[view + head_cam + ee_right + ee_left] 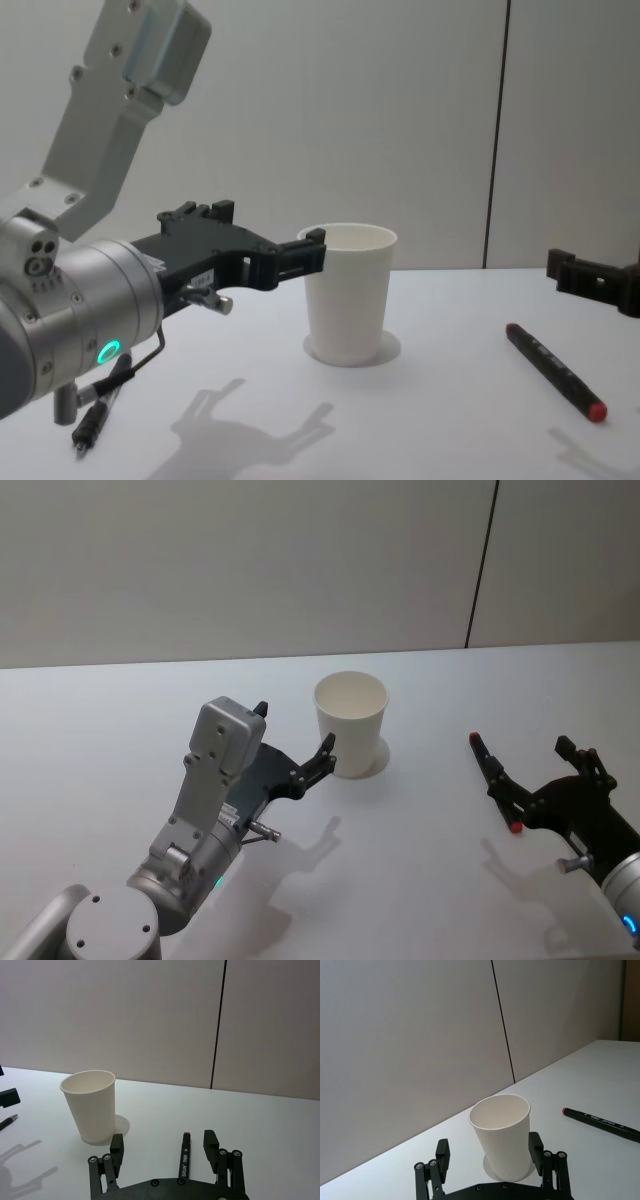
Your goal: Place the pen into the pen holder.
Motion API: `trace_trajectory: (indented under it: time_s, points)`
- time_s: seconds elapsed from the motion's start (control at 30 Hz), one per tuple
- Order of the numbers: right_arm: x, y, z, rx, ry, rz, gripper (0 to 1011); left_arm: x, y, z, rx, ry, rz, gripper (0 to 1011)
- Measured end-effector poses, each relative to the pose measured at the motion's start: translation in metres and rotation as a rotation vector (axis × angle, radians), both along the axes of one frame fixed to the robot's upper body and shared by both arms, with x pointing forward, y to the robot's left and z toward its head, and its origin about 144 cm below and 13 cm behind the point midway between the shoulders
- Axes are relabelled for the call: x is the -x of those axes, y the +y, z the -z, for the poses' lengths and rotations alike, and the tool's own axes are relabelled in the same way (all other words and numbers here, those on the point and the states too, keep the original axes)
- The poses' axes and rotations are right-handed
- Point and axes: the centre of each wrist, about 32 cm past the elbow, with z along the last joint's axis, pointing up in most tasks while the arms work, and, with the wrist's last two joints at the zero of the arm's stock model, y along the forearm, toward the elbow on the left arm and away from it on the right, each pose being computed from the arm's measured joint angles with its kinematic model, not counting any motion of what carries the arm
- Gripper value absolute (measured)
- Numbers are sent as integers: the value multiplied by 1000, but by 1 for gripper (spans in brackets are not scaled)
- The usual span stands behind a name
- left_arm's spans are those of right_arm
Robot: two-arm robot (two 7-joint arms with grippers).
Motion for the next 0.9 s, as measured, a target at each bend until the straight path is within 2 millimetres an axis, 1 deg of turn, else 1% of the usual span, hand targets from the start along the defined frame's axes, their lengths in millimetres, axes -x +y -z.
trace_trajectory:
  time_s: [0.9]
  points:
    - [0, 0, 0, 0, 0, 0, 1001, 0, 0, 0, 0, 0, 0, 1004]
